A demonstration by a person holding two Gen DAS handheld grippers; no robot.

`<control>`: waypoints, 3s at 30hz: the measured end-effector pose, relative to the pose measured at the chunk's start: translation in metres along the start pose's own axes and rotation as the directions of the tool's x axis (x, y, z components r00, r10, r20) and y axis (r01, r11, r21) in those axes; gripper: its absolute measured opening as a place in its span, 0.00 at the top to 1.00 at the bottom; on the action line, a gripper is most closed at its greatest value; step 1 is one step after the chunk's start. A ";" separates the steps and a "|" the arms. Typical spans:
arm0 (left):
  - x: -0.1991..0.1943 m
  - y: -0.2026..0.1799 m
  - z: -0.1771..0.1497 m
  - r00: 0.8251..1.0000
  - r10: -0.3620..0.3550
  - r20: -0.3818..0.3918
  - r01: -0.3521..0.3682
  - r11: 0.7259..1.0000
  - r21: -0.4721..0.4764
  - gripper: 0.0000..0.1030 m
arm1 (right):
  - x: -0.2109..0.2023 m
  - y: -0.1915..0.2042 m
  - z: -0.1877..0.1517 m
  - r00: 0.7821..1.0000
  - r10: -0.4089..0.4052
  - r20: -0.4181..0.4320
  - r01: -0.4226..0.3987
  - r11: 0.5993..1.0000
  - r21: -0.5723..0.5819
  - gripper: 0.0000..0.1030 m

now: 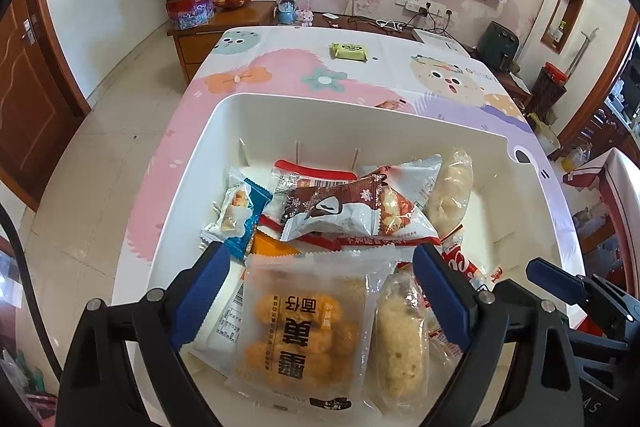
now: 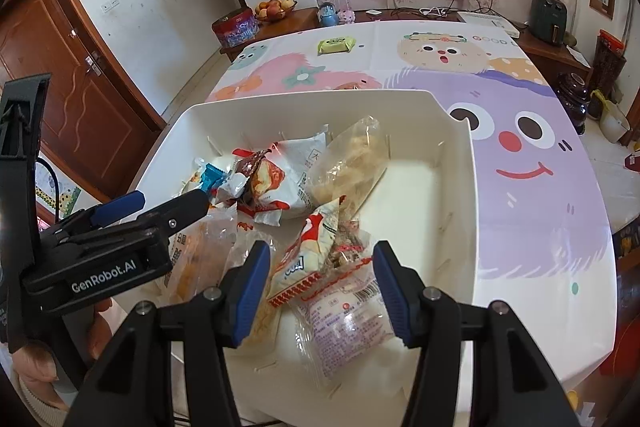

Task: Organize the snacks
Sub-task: 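Move both grippers from the tray back to the last snacks on the table, then grasp the small orange candy with the right gripper while the left grasps the green cake packet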

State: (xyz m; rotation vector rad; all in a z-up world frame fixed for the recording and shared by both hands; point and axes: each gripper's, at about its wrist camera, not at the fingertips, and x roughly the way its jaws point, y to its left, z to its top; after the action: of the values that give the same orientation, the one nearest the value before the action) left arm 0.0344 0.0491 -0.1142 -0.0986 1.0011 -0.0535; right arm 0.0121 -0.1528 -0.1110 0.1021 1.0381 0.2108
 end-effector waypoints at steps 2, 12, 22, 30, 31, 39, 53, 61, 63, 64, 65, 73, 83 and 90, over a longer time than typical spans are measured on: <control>0.000 -0.001 -0.001 1.000 0.000 -0.002 0.000 1.000 0.002 0.10 | 0.000 0.000 0.000 1.000 0.001 -0.002 -0.001 1.000 0.000 0.48; -0.001 -0.004 -0.003 1.000 0.007 0.002 -0.007 1.000 0.026 0.10 | 0.003 -0.001 -0.003 1.000 0.003 -0.011 -0.003 1.000 0.002 0.48; -0.013 -0.004 0.012 0.999 0.020 0.040 -0.023 0.998 0.065 0.10 | -0.004 0.000 0.011 1.000 -0.012 0.010 0.012 1.000 -0.021 0.48; -0.036 -0.004 0.068 0.991 0.030 0.133 -0.057 0.978 0.202 0.10 | -0.019 -0.004 0.080 1.000 0.008 0.029 -0.008 1.000 -0.011 0.48; -0.040 -0.004 0.079 0.989 0.030 0.147 -0.063 0.973 0.220 0.10 | -0.021 -0.006 0.096 0.999 0.008 0.035 -0.008 1.000 -0.004 0.48; -0.055 -0.005 0.179 0.968 0.007 0.250 -0.081 0.955 0.286 0.10 | -0.001 -0.014 0.205 1.000 -0.011 0.019 0.010 0.998 0.063 0.48; 0.038 0.045 0.280 0.986 0.055 0.157 -0.093 0.965 0.244 0.10 | 0.185 -0.047 0.229 0.929 0.008 -0.371 0.098 0.959 0.267 0.51; 0.085 0.048 0.280 0.994 0.073 0.079 -0.091 0.961 0.262 0.10 | 0.236 -0.039 0.220 0.874 0.012 -0.486 0.135 0.955 0.266 0.64; 0.093 0.045 0.282 0.996 0.070 0.061 -0.084 0.959 0.271 0.10 | 0.245 -0.034 0.218 0.857 0.006 -0.515 0.141 0.959 0.246 0.73; 0.096 0.042 0.283 0.996 0.070 0.057 -0.083 0.957 0.277 0.10 | 0.247 -0.034 0.217 0.855 0.007 -0.519 0.142 0.958 0.247 0.75; 0.100 0.038 0.284 0.996 0.071 0.053 -0.084 0.953 0.291 0.10 | 0.246 -0.033 0.217 0.858 0.001 -0.513 0.144 0.959 0.243 0.77; 0.142 -0.009 0.301 0.998 0.055 -0.033 -0.036 0.908 0.417 0.10 | 0.242 -0.069 0.241 0.887 -0.052 -0.459 0.188 0.948 0.256 0.82; 0.249 -0.058 0.324 0.970 -0.008 -0.242 0.074 0.961 0.267 0.10 | 0.212 -0.165 0.281 0.940 -0.081 -0.331 0.214 0.897 0.388 0.82; 0.318 -0.069 0.321 0.940 0.012 -0.342 0.031 0.992 0.120 0.16 | 0.212 -0.195 0.272 0.953 -0.058 -0.297 0.182 0.894 0.409 0.82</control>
State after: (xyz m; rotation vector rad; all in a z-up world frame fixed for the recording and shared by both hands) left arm 0.4761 -0.0297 -0.2010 0.0220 1.3433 -0.1454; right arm 0.3751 -0.2912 -0.1884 0.4199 1.3573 -0.1302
